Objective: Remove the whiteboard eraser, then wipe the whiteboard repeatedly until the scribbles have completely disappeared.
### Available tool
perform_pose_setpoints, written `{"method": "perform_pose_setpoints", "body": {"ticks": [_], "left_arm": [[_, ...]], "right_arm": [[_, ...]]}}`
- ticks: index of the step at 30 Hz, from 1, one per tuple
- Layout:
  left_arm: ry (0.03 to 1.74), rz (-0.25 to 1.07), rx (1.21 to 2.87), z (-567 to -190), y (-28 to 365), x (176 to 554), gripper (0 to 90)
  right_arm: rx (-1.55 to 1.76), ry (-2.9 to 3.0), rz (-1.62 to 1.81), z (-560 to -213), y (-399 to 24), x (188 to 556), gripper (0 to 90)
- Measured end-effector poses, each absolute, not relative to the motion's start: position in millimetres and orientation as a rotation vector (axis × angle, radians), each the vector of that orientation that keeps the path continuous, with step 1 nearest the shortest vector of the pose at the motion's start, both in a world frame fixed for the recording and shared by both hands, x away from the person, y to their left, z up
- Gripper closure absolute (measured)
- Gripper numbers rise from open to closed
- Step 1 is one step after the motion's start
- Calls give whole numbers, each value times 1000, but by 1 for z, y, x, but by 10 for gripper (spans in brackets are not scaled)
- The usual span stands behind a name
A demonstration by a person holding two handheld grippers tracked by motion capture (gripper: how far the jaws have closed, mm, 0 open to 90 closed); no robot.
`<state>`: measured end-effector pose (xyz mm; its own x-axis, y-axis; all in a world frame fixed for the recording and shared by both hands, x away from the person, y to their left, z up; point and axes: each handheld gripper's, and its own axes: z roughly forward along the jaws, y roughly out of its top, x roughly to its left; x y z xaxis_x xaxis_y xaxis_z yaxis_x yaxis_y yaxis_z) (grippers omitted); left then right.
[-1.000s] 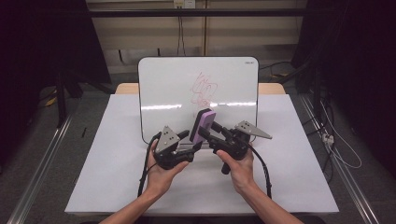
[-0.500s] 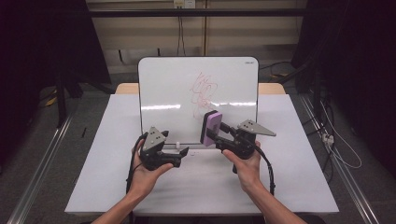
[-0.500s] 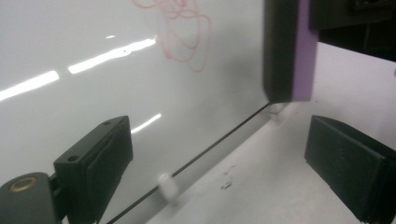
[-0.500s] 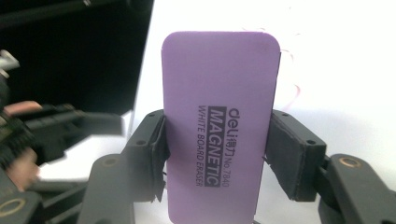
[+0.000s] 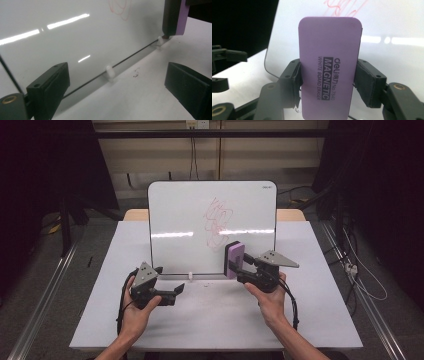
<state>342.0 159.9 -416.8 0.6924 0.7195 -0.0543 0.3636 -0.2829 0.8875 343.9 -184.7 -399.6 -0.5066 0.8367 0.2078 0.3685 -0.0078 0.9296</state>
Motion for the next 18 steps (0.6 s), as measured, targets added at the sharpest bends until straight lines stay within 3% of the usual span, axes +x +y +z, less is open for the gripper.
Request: {"method": "perform_pose_setpoints", "body": {"ticks": [18], "left_arm": [[941,501,1798,-420,197,322,66]], "right_arm": [[1140,1884,1228,-379,-183,371,418]]}}
